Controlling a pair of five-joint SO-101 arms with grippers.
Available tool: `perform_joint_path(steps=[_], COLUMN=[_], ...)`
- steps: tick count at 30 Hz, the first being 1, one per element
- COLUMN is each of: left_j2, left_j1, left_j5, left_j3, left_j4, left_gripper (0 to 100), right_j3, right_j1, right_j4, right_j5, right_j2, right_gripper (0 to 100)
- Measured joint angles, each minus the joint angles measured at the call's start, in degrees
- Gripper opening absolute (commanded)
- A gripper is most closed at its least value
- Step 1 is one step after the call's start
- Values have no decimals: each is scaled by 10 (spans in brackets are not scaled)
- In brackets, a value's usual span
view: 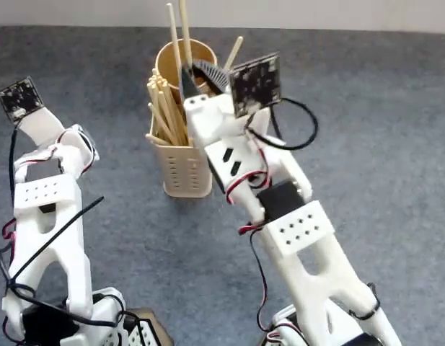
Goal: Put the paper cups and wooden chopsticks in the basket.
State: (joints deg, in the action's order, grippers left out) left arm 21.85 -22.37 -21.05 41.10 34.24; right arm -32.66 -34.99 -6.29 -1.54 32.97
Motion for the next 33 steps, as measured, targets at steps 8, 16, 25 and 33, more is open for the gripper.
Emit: perform_joint_path(steps=[8,16,25,33], left_j2=[-38,-207,-292,-292], left_j1=[0,0,0,3], left_j5=[0,0,0,0], left_j3=[0,-102,-186,-189], left_j4=[-10,-5,47,47], left_gripper=[126,126,126,126], right_j3=[-109,-102,155,377], right_j1=[-5,-5,26,69], right_j4=[66,41,-253,-418], right_j5=[-11,36,69,69], right_j2=[0,0,0,-12], right_gripper=[252,273,273,273])
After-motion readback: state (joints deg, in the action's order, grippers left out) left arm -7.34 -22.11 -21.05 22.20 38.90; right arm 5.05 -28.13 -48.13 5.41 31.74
